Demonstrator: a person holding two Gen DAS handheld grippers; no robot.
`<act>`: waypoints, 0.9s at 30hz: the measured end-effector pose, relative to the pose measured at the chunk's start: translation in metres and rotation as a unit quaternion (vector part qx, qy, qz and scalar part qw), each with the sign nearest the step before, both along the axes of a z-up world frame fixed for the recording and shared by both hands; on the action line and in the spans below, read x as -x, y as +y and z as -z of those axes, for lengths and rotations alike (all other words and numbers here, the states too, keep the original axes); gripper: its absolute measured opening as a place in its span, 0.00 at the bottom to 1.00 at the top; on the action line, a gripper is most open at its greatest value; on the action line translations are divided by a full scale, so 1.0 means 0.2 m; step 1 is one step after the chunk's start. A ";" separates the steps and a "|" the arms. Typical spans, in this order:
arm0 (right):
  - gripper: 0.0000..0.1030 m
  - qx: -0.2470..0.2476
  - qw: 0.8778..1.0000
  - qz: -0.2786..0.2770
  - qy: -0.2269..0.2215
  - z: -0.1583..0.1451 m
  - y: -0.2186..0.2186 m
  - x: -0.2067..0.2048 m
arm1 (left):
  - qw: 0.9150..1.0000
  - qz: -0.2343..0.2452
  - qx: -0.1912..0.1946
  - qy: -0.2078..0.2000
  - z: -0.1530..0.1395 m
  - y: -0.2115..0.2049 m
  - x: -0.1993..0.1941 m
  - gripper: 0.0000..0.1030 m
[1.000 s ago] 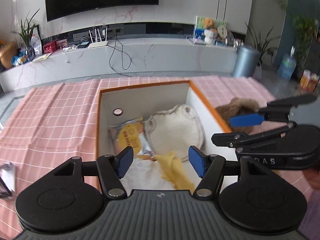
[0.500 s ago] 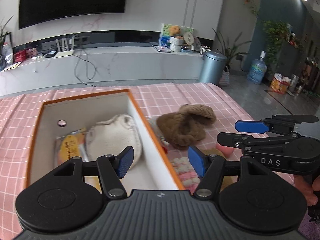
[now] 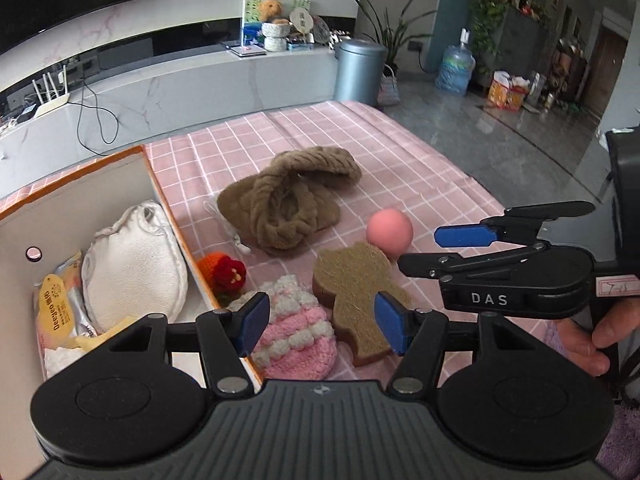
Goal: Organize soft objects
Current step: 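Move both tools back toward the remaining soft items, then grasp the pink-white knit hat with the left tool while the right tool grasps the bear sponge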
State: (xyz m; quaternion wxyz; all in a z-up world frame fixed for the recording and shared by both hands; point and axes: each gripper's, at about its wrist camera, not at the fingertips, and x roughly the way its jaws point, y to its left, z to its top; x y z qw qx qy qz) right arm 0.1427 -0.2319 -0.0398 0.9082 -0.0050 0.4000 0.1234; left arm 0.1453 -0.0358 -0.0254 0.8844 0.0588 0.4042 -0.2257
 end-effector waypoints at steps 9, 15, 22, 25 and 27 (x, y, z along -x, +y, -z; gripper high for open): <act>0.67 -0.089 0.990 0.022 0.104 0.20 -0.04 -0.12 | 0.999 0.013 -0.041 0.014 0.06 -0.06 -0.08 0.70; 0.77 -0.094 0.987 0.016 0.130 0.26 0.04 -0.19 | 0.996 0.033 -0.079 0.009 0.07 -0.07 -0.10 0.67; 0.73 -0.053 0.989 -0.013 0.134 0.30 0.14 -0.18 | 0.995 0.047 -0.091 0.009 0.07 -0.07 -0.10 0.66; 0.70 -0.047 0.990 -0.008 0.134 0.28 0.13 -0.17 | 0.994 0.052 -0.098 0.010 0.08 -0.08 -0.10 0.67; 0.69 -0.033 0.991 -0.012 0.126 0.27 0.12 -0.16 | 0.993 0.060 -0.105 0.009 0.08 -0.09 -0.10 0.67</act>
